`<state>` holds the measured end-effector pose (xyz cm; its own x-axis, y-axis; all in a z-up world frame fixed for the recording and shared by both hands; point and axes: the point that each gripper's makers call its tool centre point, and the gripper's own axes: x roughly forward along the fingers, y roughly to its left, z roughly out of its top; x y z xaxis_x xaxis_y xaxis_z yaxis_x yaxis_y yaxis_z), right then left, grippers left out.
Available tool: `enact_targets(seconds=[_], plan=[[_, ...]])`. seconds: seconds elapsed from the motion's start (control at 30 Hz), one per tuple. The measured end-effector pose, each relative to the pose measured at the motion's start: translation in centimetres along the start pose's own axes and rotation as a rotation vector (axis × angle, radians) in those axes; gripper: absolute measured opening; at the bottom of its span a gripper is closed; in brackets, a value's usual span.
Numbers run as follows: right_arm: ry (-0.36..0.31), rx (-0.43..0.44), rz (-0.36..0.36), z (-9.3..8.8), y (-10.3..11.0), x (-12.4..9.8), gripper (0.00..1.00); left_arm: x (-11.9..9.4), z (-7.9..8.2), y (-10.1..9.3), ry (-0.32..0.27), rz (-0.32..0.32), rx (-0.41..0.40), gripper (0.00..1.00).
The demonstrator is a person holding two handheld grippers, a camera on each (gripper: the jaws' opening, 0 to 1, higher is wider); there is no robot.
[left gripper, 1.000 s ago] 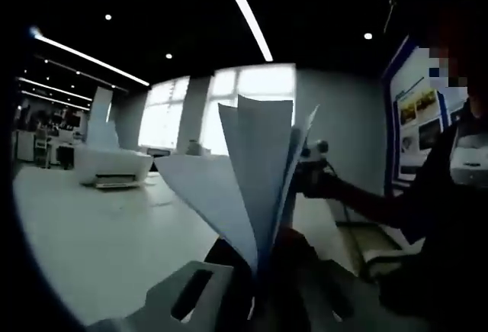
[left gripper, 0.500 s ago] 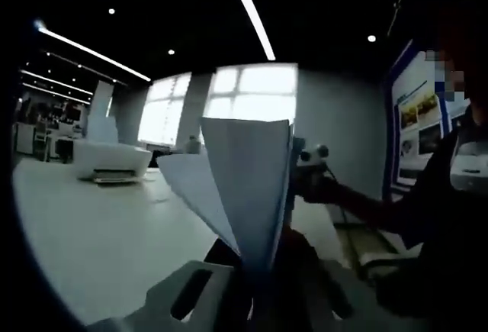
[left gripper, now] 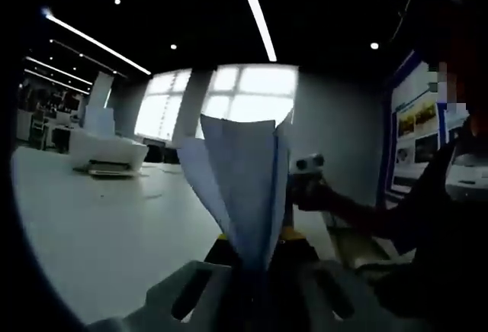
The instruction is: Organize the stack of printing papers by aligning and flattening the scattered papers on the table
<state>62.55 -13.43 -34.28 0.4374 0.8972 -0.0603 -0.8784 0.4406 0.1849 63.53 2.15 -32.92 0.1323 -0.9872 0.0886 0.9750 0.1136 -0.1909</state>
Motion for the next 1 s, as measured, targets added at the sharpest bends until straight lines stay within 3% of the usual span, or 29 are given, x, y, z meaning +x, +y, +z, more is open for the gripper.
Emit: enact_targets(seconds=[0.1,0.17,0.2,0.27,0.47,0.57,0.63,0.73,0.83,0.87,0.97,1.0], plan=[[0.004,-0.006,0.014,-0.8,0.0,0.0,0.04,-0.2,-0.6,0.5,0.008,0.018,0.016,0.12],[0.041,-0.005,-0.018,-2.2,-0.7,0.2,0.14,-0.4,-2.5,1.5,0.06,0.064,0.008,0.28],[0.063,-0.006,-0.014,-2.7,-0.7,0.3,0.11,-0.2,-2.8,1.5,0.056,0.056,0.004,0.28],[0.048,-0.01,-0.005,-2.2,-0.5,0.3,0.09,-0.1,-2.8,1.1,0.05,0.035,0.008,0.1],[0.011,0.013,0.03,-1.2,0.0,0.4,0.09,-0.1,-1.8,-0.3,0.03,-0.017,0.044,0.06],[0.008,0.035,0.074,-1.5,0.8,0.7,0.0,-0.3,-2.0,-0.2,0.034,-0.014,0.055,0.06],[0.012,0.01,0.061,-1.3,1.0,0.7,0.0,-0.4,-2.0,-0.2,0.02,-0.02,0.038,0.06],[0.031,-0.028,0.07,-0.1,1.8,0.6,0.0,-0.5,-1.6,-0.4,-0.013,-0.036,0.016,0.06],[0.095,-0.069,0.076,1.3,2.3,0.3,0.0,-0.3,-0.9,-0.9,-0.051,-0.059,0.006,0.06],[0.114,-0.085,0.082,2.1,2.4,0.1,0.0,-0.3,-0.7,-1.0,-0.06,-0.066,0.009,0.08],[0.189,-0.168,0.074,4.3,2.5,-0.6,0.0,-0.3,-0.3,-0.5,-0.068,-0.028,-0.011,0.34],[0.222,-0.191,0.065,4.9,2.5,-0.9,0.0,-0.3,-0.2,-0.4,-0.067,-0.029,-0.019,0.38]])
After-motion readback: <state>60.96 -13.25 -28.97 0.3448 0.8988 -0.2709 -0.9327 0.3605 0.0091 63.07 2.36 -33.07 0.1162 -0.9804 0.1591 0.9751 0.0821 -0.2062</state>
